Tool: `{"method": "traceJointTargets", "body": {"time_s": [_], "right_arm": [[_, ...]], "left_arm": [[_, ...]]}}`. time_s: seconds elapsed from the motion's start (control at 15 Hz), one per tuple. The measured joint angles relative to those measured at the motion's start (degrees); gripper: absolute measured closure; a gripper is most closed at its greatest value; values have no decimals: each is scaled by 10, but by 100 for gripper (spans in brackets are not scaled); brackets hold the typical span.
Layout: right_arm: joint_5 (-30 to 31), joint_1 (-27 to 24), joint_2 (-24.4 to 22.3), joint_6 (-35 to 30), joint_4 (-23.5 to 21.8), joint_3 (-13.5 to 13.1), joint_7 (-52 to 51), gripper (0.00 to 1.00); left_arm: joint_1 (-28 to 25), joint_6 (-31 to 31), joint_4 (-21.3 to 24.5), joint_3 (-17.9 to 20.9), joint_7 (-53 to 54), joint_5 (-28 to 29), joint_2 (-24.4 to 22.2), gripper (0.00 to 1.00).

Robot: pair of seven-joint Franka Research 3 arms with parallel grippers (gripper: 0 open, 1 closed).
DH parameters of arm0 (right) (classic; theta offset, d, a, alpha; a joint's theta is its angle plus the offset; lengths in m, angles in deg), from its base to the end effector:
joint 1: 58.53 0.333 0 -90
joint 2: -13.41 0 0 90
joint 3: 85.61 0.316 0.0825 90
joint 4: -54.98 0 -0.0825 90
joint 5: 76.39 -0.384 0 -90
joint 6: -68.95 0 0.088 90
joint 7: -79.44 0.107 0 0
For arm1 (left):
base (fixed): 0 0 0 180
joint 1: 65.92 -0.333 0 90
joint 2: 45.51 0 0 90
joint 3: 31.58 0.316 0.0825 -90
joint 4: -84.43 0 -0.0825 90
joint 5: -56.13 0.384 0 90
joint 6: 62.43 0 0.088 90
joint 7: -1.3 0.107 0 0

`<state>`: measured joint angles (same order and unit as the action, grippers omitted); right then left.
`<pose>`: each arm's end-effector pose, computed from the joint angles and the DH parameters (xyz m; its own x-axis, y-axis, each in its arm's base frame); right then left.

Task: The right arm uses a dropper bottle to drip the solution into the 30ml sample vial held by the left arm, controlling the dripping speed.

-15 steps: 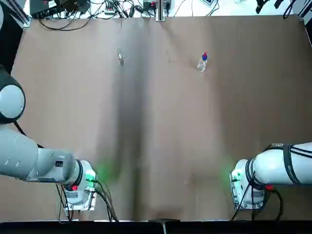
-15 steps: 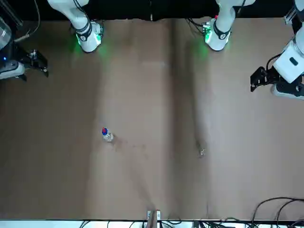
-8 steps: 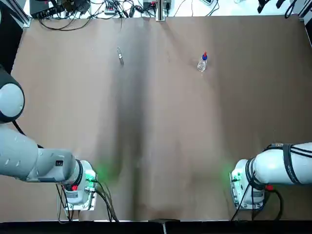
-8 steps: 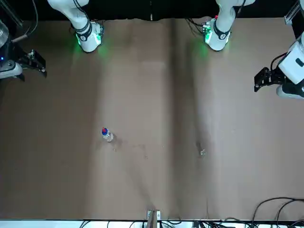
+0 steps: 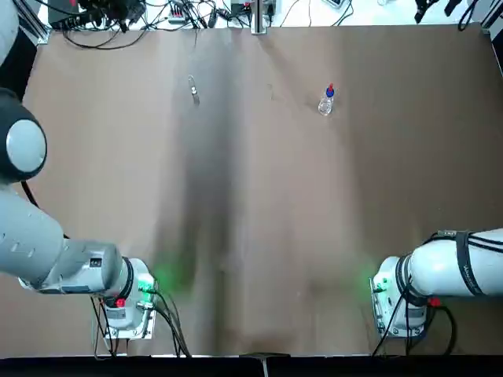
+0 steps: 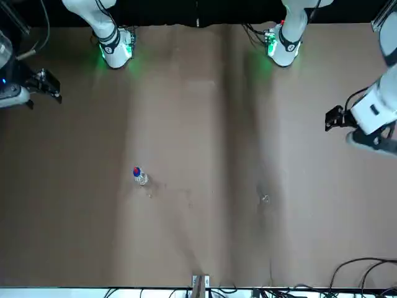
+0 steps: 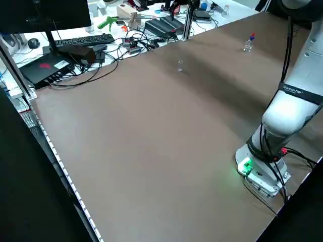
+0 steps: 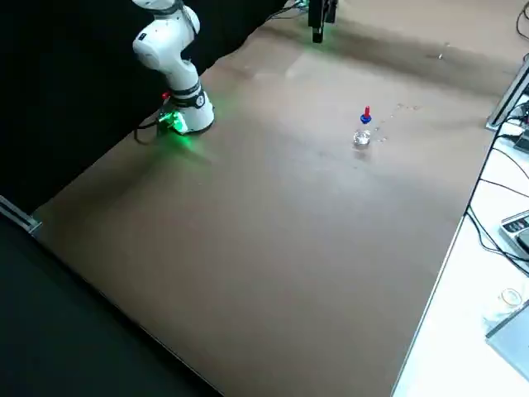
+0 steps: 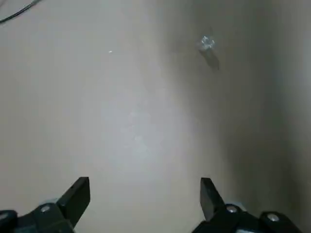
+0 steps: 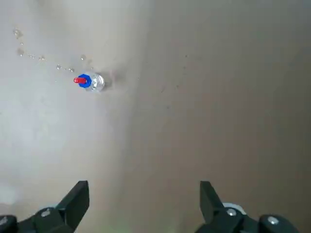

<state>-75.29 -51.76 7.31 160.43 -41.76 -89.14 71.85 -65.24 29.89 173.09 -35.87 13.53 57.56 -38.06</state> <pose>0.5223 0.0258 0.6284 0.9820 0.1886 0.0127 0.1884 -0.9820 0.0145 0.5922 -0.0463 0.5644 0.9527 -0.2965 -0.0675 -0.2972 -0.9548 -0.0008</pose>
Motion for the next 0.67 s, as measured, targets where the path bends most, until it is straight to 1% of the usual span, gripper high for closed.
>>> {"method": "traceJointTargets", "body": {"time_s": [0.2, 0.33, 0.53, 0.67], "right_arm": [[-13, -1, 38, 13, -5, 0, 1, 0], [-19, -2, 85, 27, -8, 0, 1, 0], [-26, 3, 153, 69, -8, 3, 2, 0], [-56, 12, 182, 79, -7, 5, 26, 1]], "left_arm": [[0, 18, 1, 0, 110, 0, 37, 0], [1, 51, 2, -1, 147, -1, 66, 0], [2, 97, 2, -2, 203, -1, 105, 0], [-1, 130, 1, -2, 253, -5, 122, 0]]}}
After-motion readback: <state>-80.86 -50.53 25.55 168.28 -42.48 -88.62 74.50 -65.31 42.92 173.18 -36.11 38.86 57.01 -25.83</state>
